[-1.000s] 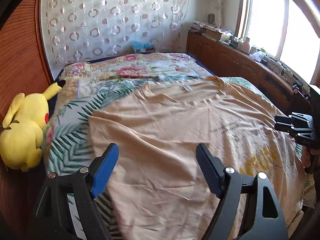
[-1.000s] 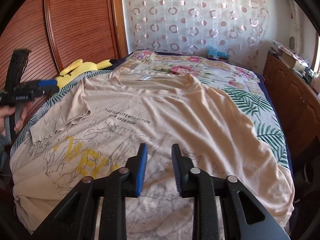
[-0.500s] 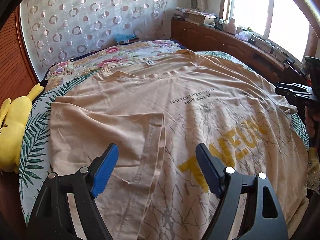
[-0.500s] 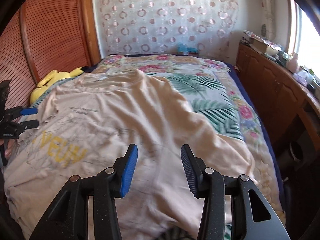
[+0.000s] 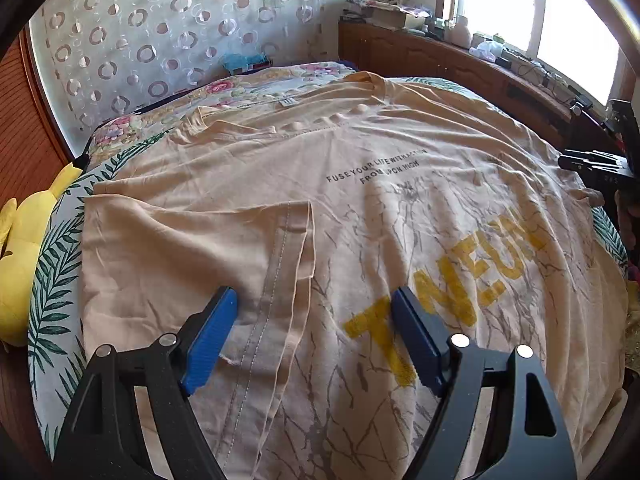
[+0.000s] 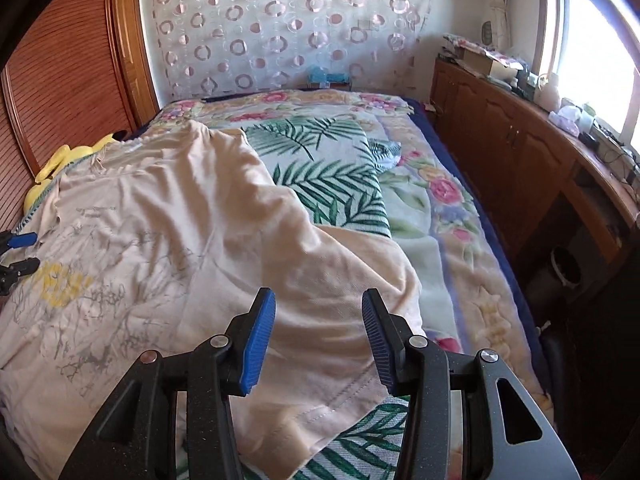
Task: Fold small clothes
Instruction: 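Move the right gripper to the shirt's opposite side edge, then grasp the side edge with the right gripper and fold it toward the center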
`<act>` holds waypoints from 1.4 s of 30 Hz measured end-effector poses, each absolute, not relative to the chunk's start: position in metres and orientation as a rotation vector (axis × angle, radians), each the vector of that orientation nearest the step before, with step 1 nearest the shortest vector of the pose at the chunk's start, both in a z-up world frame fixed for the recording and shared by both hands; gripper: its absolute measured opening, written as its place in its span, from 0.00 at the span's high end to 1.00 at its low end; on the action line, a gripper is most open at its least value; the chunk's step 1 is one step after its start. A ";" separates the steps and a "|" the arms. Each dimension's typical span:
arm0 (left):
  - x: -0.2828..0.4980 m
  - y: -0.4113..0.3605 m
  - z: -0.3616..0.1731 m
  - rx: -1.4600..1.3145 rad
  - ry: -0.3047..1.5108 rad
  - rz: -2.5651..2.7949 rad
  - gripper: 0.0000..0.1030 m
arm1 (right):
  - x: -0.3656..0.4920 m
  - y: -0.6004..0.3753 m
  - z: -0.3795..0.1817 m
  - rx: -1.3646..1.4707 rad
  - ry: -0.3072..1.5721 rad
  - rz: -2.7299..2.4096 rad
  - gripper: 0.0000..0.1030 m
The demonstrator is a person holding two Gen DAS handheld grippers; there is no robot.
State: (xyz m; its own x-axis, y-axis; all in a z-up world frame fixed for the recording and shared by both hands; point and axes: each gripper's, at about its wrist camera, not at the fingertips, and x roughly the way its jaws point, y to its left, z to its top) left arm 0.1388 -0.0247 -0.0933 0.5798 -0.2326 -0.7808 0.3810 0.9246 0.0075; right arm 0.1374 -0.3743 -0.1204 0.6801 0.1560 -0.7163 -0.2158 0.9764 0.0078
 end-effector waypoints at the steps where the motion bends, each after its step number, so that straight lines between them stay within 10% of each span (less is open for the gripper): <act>1: 0.139 -0.025 -0.093 0.183 0.883 -0.362 0.21 | 0.142 -0.377 -0.122 -0.080 0.803 0.204 0.54; 22: 0.140 -0.027 -0.095 0.190 0.889 -0.366 0.15 | 0.126 -0.385 -0.122 -0.096 0.817 0.199 0.55; 29: 0.144 -0.025 -0.097 0.181 0.904 -0.336 0.02 | 0.120 -0.384 -0.124 -0.125 0.797 0.205 0.91; 42: 0.143 -0.021 -0.099 0.167 0.913 -0.323 0.00 | 0.110 -0.378 -0.103 -0.057 0.677 0.261 0.96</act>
State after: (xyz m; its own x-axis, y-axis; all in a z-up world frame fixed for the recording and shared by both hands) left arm 0.1429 -0.0206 -0.0986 0.5674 -0.2029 -0.7980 0.3439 0.9390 0.0058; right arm 0.1098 -0.3775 -0.1032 0.7482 0.2200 -0.6259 -0.2566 0.9660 0.0327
